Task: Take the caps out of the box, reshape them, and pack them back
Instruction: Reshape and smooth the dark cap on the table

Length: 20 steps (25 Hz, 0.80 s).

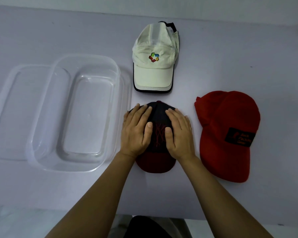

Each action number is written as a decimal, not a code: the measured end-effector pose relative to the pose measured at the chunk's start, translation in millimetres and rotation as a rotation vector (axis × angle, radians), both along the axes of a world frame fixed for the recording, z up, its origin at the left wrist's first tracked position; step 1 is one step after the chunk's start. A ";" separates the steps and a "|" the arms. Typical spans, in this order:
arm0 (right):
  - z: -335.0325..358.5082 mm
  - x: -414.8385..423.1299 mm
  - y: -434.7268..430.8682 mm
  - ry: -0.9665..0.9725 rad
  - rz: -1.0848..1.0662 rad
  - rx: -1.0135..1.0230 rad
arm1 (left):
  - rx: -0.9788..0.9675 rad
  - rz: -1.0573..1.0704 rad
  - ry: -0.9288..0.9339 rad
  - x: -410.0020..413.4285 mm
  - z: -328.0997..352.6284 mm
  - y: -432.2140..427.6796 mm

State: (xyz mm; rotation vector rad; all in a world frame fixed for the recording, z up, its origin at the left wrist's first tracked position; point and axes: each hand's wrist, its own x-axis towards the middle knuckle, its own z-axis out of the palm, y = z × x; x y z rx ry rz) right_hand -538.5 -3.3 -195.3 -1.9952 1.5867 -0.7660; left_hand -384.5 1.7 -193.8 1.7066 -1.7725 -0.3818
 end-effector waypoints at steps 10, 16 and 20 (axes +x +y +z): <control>12.6 7.1 40.7 -0.518 -0.160 0.563 | 0.517 0.072 0.643 -12.4 20.2 41.8; 23.5 -6.1 36.3 -0.640 -0.340 0.581 | 0.512 0.315 0.710 2.1 29.6 37.6; 24.7 -21.1 11.5 -0.507 -0.415 0.650 | 0.544 0.452 0.804 5.6 32.5 19.0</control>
